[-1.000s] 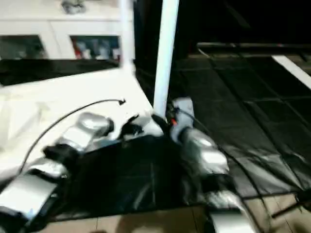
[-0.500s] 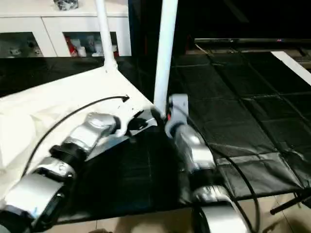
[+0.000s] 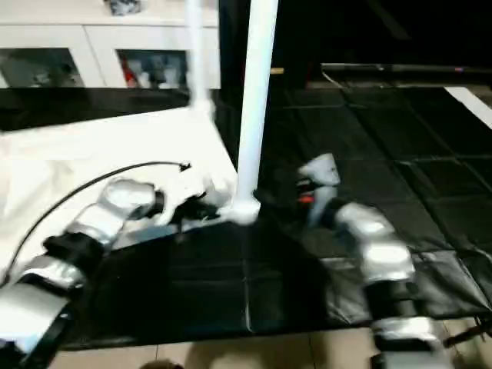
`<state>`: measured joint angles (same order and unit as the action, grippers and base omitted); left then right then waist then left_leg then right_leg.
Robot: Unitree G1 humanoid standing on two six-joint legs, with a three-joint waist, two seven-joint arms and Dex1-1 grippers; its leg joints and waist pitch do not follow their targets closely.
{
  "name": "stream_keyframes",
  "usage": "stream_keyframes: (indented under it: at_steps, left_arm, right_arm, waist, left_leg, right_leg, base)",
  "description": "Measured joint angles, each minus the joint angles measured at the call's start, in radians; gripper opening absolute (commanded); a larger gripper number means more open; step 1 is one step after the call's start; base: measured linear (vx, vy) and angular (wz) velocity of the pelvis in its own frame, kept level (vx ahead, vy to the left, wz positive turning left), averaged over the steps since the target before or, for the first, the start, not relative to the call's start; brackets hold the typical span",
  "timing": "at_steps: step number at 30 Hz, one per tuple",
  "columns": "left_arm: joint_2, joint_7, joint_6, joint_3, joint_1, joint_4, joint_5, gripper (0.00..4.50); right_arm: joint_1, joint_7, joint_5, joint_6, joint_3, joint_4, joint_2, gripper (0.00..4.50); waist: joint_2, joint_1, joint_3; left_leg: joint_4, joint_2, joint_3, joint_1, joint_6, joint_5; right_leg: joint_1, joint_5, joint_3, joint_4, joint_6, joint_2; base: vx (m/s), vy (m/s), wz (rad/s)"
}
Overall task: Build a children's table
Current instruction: Rotate leg to tighten
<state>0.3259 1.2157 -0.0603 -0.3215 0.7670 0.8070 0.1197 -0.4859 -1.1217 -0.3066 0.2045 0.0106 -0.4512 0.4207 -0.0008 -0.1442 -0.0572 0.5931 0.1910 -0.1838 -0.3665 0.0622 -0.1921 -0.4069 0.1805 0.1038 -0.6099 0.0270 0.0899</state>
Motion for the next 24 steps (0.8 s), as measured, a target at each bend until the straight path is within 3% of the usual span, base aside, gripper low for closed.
stream_keyframes:
  at_steps: [10, 24]
  left_arm:
    - [0.048, 0.159, -0.037, -0.05, -0.016, -0.07, -0.008, 0.0]
    - [0.056, 0.177, -0.044, -0.063, -0.023, -0.096, -0.008, 0.0]
  right_arm:
    - [-0.09, -0.24, -0.005, 0.009, 0.089, -0.015, 0.045, 4.47]
    - [-0.177, -0.33, 0.008, 0.003, 0.154, -0.137, -0.009, 3.18]
  waist:
    - [-0.005, -0.017, -0.002]
    - [-0.01, -0.024, -0.002]
  left_leg:
    - [0.002, 0.0, -0.001, -0.001, 0.0, 0.0]
    - [0.002, 0.001, -0.002, -0.001, -0.001, 0.0]
  right_leg:
    - [0.0, 0.0, 0.001, -0.001, 0.0, 0.001]
    - [0.0, 0.0, 0.001, -0.002, 0.0, 0.001]
  base:
    - [0.0, 0.0, 0.0]
    - [0.0, 0.0, 0.0]
